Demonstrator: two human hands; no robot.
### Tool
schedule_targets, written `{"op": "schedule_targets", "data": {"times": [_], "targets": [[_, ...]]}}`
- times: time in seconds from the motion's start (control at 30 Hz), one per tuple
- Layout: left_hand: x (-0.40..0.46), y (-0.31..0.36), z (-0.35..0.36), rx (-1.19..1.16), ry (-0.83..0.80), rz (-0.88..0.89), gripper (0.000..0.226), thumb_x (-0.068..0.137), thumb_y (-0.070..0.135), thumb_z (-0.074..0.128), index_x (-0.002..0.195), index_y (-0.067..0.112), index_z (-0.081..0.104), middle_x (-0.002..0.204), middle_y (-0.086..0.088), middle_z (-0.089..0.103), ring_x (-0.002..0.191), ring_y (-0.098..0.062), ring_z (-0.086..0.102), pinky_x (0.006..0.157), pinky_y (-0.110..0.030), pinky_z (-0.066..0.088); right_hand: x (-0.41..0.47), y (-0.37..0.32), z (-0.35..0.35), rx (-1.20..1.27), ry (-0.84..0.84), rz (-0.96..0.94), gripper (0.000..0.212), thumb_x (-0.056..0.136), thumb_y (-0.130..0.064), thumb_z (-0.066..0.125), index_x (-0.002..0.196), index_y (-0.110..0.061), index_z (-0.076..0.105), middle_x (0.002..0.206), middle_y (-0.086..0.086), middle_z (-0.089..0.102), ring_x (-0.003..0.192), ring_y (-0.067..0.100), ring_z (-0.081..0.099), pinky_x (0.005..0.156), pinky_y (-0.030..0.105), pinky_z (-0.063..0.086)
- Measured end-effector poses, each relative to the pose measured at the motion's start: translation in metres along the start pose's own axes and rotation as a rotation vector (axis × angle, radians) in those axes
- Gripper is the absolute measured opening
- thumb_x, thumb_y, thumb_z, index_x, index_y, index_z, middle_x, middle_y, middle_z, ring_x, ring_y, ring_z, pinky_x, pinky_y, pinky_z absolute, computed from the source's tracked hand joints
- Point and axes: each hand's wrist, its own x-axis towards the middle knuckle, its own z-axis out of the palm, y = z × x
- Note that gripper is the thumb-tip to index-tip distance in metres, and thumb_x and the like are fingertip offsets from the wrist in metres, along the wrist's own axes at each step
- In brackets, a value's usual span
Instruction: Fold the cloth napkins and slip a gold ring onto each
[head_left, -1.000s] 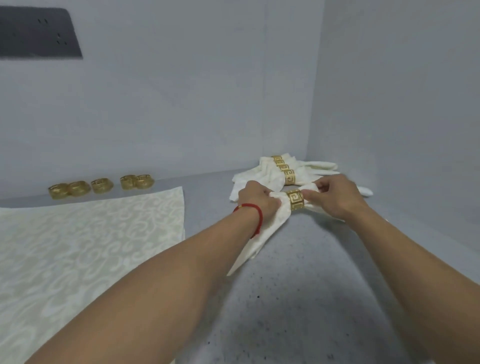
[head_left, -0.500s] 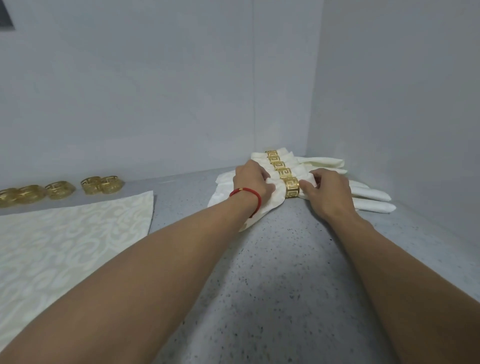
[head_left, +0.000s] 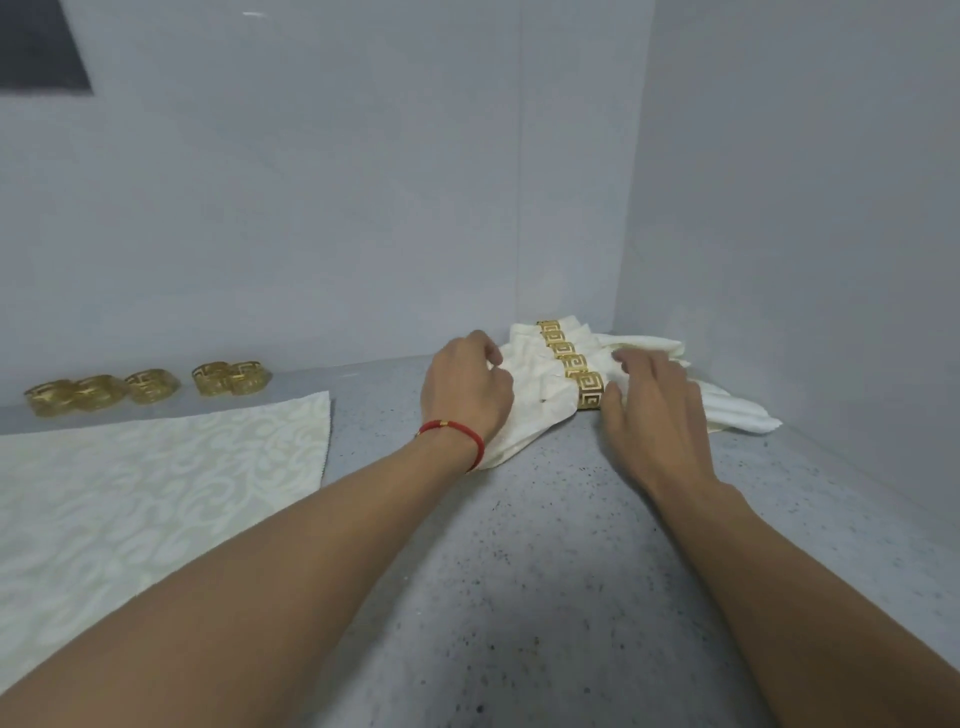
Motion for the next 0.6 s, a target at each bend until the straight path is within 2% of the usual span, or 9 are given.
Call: {"op": "schedule_targets", "data": {"times": [0.07,0.13,0.23,0.3,0.37,0.5,0.6], "targets": [[-0.022,-0.013,-0.035,-0.025,0.061,-0.017,0.012,0.086,0.013,0.055,0.095,0.020,0.059,0.078,0.004,0.055,0.078,-0.019,0.056,0.064,-0.031,0.041,-0.017,-0.021,-0.014,0.002,-0.019,-0.143,0.028,0.094,-0.013,0.057,0.122,-0.012,0.061,0.111,0.009,0.062,0.096,0.032,0.058,0.082,0.047,0.047],[-0.048,-0.031,-0.077,-0.033,0.053,-0.069,0.016,0.083,0.013,0.057,0.097,0.020,0.056,0.075,0.004,0.052,0.074,-0.019,0.054,0.060,-0.030,0.037,-0.038,-0.058,-0.031,0.126,-0.130,-0.246,0.027,0.095,-0.012,0.058,0.121,-0.014,0.064,0.111,0.004,0.064,0.099,0.027,0.059,0.085,0.045,0.047],[-0.088,-0.063,-0.135,0.048,-0.002,-0.100,0.022,0.079,0.009,0.060,0.097,0.022,0.056,0.079,0.006,0.053,0.077,-0.016,0.053,0.058,-0.026,0.034,-0.072,-0.123,-0.058,0.362,-0.347,-0.364,0.019,0.100,-0.023,0.057,0.117,-0.023,0.065,0.106,-0.009,0.063,0.097,0.008,0.056,0.087,0.029,0.046],[-0.117,-0.084,-0.175,0.130,-0.035,-0.066,0.023,0.079,0.010,0.061,0.096,0.025,0.056,0.084,0.007,0.054,0.085,-0.016,0.051,0.063,-0.027,0.034,-0.097,-0.167,-0.077,0.453,-0.497,-0.466,0.014,0.100,-0.032,0.058,0.112,-0.029,0.067,0.101,-0.016,0.062,0.092,0.002,0.055,0.085,0.024,0.046],[-0.145,-0.103,-0.218,0.197,-0.089,-0.054,0.022,0.080,0.013,0.062,0.097,0.027,0.058,0.091,0.008,0.054,0.090,-0.016,0.050,0.070,-0.027,0.036,-0.120,-0.206,-0.097,0.545,-0.646,-0.531,0.014,0.097,-0.038,0.064,0.108,-0.032,0.071,0.098,-0.015,0.065,0.091,0.003,0.058,0.084,0.026,0.050],[-0.202,-0.143,-0.297,0.419,-0.108,-0.013,0.017,0.084,0.019,0.060,0.096,0.031,0.057,0.094,0.012,0.053,0.093,-0.014,0.048,0.082,-0.033,0.043,-0.147,-0.252,-0.118,0.595,-0.942,-0.587,0.036,0.081,-0.056,0.078,0.113,-0.041,0.073,0.109,-0.020,0.064,0.100,-0.001,0.057,0.086,0.014,0.046],[-0.242,-0.161,-0.335,0.443,-0.146,-0.004,0.014,0.088,0.024,0.058,0.094,0.035,0.056,0.094,0.017,0.051,0.093,-0.010,0.046,0.084,-0.030,0.038,-0.153,-0.273,-0.121,0.557,-1.037,-0.588,0.035,0.077,-0.048,0.086,0.107,-0.035,0.074,0.104,-0.017,0.062,0.090,-0.002,0.055,0.078,0.012,0.043]]}}
